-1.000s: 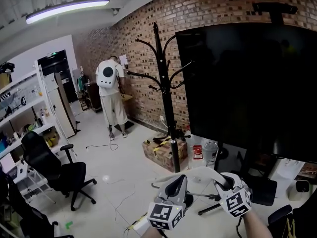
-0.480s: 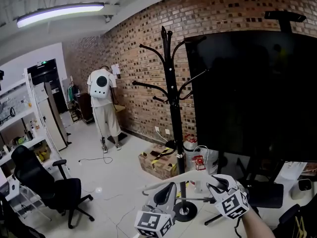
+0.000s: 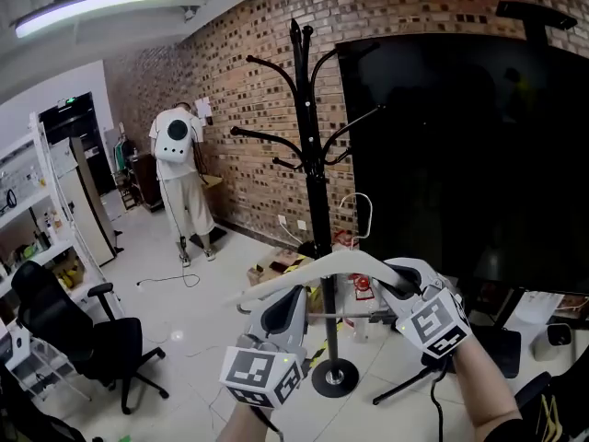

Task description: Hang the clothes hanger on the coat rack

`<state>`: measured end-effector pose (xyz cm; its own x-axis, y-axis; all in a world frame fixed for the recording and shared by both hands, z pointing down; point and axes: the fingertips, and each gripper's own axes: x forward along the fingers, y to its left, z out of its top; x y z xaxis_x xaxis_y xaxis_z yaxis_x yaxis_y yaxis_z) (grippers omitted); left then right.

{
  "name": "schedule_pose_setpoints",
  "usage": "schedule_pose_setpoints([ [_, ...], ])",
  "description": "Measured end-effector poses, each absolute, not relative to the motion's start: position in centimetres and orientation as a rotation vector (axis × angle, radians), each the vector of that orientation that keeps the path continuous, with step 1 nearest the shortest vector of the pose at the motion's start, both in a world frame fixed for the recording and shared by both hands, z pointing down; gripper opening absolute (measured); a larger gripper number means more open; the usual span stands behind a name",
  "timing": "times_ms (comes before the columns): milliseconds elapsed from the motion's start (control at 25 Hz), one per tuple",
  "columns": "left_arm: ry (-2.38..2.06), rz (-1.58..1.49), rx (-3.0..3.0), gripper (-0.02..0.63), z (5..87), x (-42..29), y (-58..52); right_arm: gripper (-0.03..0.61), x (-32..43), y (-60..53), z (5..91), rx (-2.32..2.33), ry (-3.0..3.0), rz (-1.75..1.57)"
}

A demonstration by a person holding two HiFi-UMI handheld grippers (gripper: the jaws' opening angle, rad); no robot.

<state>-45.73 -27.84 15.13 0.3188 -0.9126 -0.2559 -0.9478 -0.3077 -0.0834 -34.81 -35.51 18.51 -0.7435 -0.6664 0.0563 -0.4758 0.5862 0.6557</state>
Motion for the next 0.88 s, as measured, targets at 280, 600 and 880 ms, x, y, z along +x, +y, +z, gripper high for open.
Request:
schedule_pose_setpoints([
  [280,1.686,0.245,-2.292,0.005,8.0,-44.9,-32.3,0.107,-36.2,-40.1,12.2,0.889,-2.479,-1.051],
  [600,1.768,0.267,-2.284,0.005,4.8,-44.4,-36.6,0.107,-36.7,-44.2,8.2,0.818,-2.534,-1.044],
  [880,1.847,0.329,-2.325,0.005,2.8,-44.8,-39.4,0.107,-37.4,-47.1,5.8,0.846,-2.555,-0.978],
])
